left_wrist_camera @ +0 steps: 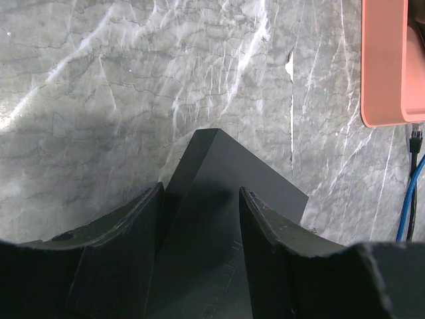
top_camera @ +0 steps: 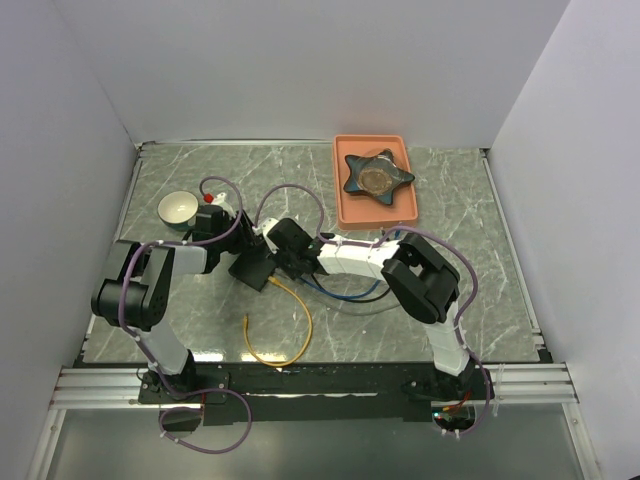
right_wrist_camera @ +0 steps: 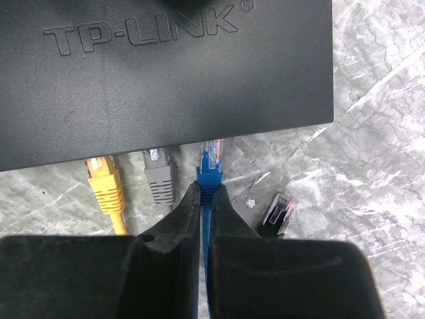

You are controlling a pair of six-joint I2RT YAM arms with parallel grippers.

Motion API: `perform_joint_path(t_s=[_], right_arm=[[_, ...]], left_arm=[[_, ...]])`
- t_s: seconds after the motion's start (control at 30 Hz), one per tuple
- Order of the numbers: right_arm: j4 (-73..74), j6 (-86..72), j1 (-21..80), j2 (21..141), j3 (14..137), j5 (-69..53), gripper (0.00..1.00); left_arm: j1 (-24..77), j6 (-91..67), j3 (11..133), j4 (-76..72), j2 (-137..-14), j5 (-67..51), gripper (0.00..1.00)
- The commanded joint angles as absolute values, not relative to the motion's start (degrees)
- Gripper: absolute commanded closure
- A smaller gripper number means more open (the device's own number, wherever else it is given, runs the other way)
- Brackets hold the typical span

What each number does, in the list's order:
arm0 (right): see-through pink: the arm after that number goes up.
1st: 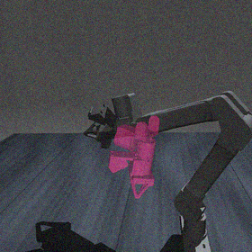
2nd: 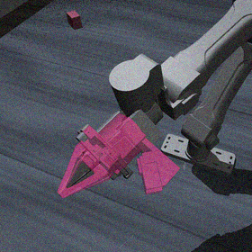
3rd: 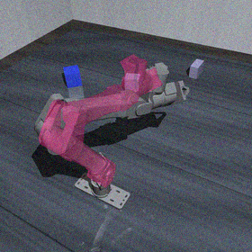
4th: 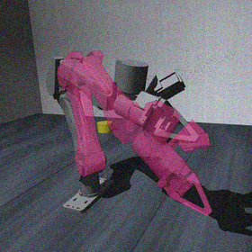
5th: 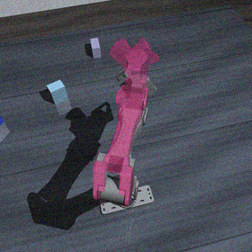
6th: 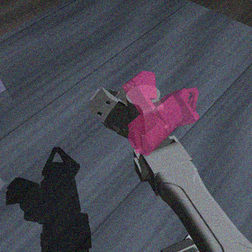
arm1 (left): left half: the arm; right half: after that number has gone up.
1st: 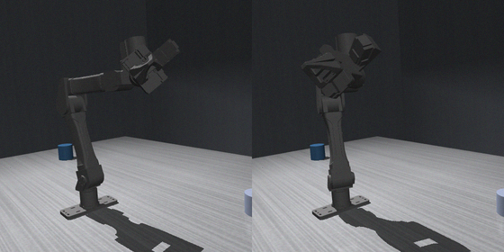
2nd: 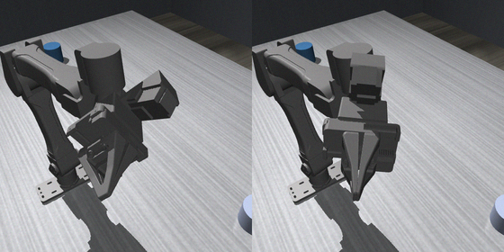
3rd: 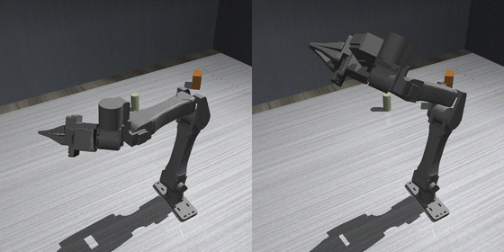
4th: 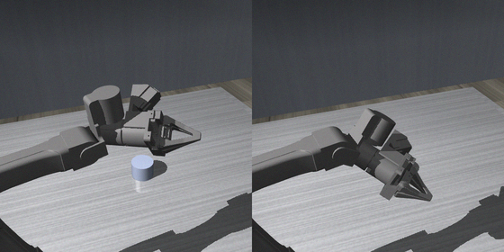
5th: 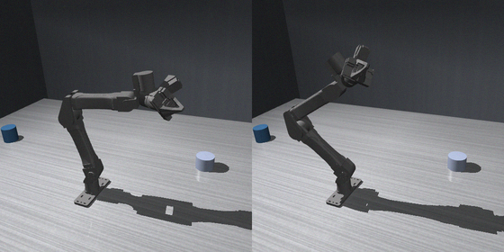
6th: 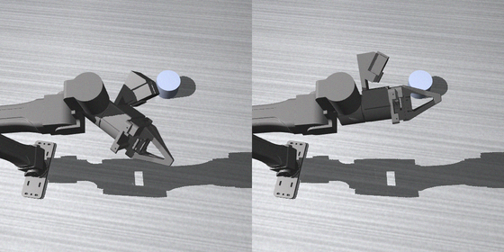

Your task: Insert the plug into the switch port

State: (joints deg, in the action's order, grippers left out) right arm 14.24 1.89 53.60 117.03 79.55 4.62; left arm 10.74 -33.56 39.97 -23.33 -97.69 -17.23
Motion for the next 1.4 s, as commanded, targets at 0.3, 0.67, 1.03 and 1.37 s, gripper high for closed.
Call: perform_joint_path(t_s=[0.3, 0.67, 1.03, 1.37], right_arm=[[9.67, 7.81, 54.32, 115.75, 83.23, -1.76, 1.00], [11.95, 10.37, 54.23, 116.19, 87.00, -0.62, 1.00], [12.49, 8.53, 54.14, 117.95, 89.30, -0.09, 1.00], [8.53, 6.51, 54.14, 119.00, 88.24, -1.23, 1.00]], left_arm=[[12.66, -33.84, 39.99, -22.50, -97.30, -26.28, 0.46], [13.27, -33.49, 39.73, -23.38, -96.15, -27.51, 0.45], [13.27, -32.78, 40.34, -22.24, -96.59, -27.68, 0.47], [13.36, -32.43, 40.52, -22.32, -96.94, -28.92, 0.50]])
